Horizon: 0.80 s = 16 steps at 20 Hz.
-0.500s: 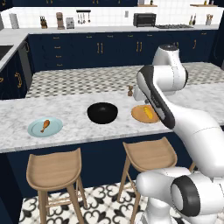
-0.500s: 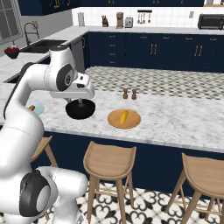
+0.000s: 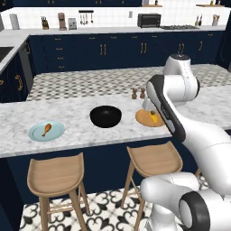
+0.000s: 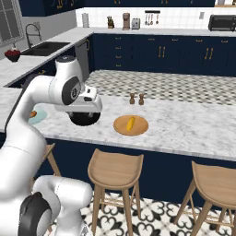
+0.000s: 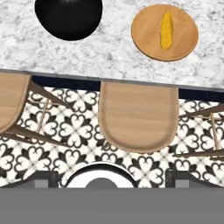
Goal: Pick the chicken drumstick and corn from their plates and place them in the bowl. Then put the bowl in the fridge.
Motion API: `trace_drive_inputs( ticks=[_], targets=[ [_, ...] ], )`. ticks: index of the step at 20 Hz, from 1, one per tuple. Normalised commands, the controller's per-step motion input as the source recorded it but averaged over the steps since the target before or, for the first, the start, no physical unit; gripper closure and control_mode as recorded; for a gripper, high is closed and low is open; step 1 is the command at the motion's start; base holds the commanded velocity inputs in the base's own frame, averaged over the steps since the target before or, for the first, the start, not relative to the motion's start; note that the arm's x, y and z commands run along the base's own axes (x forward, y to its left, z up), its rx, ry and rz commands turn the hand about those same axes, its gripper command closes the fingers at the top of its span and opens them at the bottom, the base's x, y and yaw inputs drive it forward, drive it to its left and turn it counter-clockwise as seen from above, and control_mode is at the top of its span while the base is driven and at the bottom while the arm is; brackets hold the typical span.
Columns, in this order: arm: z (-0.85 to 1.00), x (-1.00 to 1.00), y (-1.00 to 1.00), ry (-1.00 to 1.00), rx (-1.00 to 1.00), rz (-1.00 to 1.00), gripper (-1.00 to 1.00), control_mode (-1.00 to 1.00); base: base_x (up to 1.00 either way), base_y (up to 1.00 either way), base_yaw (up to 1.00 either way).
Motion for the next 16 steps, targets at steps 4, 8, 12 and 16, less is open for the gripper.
trace_drive_inputs(
  ticks=[4,8,12,16],
  targets=[
    [-0.49,0.61,-0.5,0.04,0.0,0.0,-1.0,-1.0,0.0,0.0,0.0],
    [-0.27,0.97,-0.33,0.08,0.02,0.0,-1.0,-1.0,0.0,0.0,0.0],
    [-0.22,0.97,-0.32,0.02,0.03,0.0,-1.0,-1.0,0.0,0.0,0.0],
    [-0.31,0.84,-0.4,0.02,0.0,0.0,-1.0,-1.0,0.0,0.0,0.0]
  ],
)
